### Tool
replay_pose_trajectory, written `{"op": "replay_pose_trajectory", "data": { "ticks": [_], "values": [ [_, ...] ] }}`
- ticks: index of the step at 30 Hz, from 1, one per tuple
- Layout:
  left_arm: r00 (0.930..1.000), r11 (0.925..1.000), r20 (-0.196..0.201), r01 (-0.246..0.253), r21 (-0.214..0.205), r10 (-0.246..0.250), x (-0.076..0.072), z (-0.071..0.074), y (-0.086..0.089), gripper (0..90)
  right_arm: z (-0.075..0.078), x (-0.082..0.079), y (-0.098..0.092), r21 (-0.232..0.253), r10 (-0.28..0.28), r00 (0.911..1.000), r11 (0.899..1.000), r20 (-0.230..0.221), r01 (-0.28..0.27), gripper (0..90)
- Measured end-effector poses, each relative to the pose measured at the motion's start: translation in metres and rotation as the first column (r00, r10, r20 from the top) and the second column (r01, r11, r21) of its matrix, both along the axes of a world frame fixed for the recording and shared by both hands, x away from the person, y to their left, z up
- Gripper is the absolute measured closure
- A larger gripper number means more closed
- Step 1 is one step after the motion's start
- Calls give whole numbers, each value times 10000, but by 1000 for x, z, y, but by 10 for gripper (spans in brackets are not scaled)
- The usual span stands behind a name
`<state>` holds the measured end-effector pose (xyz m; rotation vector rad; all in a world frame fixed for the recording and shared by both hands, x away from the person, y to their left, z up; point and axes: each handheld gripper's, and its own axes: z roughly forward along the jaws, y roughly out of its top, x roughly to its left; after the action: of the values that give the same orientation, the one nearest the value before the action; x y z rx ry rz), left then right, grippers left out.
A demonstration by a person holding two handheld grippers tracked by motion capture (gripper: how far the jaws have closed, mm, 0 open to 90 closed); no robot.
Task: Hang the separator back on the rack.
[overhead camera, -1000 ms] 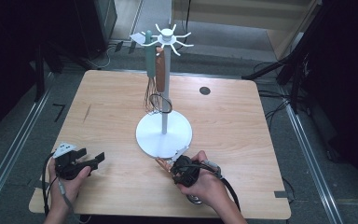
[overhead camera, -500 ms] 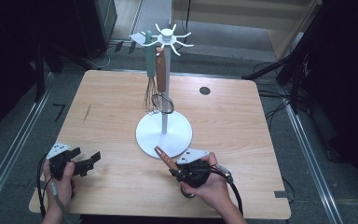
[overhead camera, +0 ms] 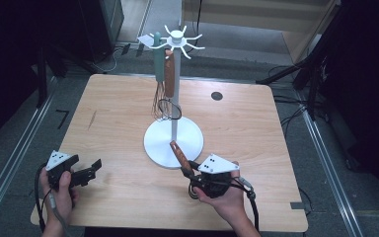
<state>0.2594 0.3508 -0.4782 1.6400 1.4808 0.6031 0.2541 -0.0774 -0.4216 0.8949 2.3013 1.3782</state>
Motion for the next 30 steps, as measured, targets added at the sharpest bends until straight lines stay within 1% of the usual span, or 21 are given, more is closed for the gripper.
{"op": "replay_pose_trajectory", "data": {
  "ticks": [3,5,6,8,9,10,11,13,16,18,20,22,27,30],
  "values": [
    [9997,9999,190,-120,-8,120,-1,1,1,98,7,-1,-2,233,-130,9997,9996,214,125,701],
    [9996,9998,242,-169,49,167,-2,1,2,98,10,-2,-4,314,-240,9988,9993,437,227,701],
    [9995,9998,244,-196,64,195,-2,1,2,98,11,-2,-4,339,-237,9988,9992,429,223,701],
    [9997,9996,182,-195,204,192,-1,0,2,98,14,-3,-5,441,-367,9976,9984,594,341,701],
    [9997,9996,182,-195,204,192,-1,0,2,97,15,-4,-6,525,-404,9973,9979,619,372,701],
    [9996,9994,149,-246,247,242,-1,-2,2,98,16,-4,-7,606,-526,9955,9970,785,478,701],
    [9996,9993,161,-241,269,236,-1,-2,1,98,16,-4,-7,647,-600,9947,9964,840,546,701],
    [9996,9989,187,-206,416,198,-1,-3,0,98,18,-4,-9,768,-714,9935,9950,886,646,701],
    [9995,9985,218,-235,502,225,0,-4,-2,98,22,-3,-11,919,-854,9914,9928,994,763,701],
    [9996,9980,203,-218,592,206,0,-5,-3,97,24,-3,-12,1035,-996,9889,9907,1099,883,701],
    [9994,9978,268,-229,615,212,0,-6,-5,97,27,-3,-14,1113,-1115,9859,9890,1249,978,701],
    [9994,9974,272,-225,686,207,0,-6,-5,97,30,-2,-15,1208,-1122,9861,9879,1227,974,701],
    [9993,9972,258,-305,681,288,1,-6,-6,98,38,-1,-17,1432,-1363,9801,9829,1446,1156,701],
    [9994,9974,203,-282,657,269,1,-6,-6,98,44,0,-18,1648,-1441,9785,9791,1477,1193,701]
  ]
}}
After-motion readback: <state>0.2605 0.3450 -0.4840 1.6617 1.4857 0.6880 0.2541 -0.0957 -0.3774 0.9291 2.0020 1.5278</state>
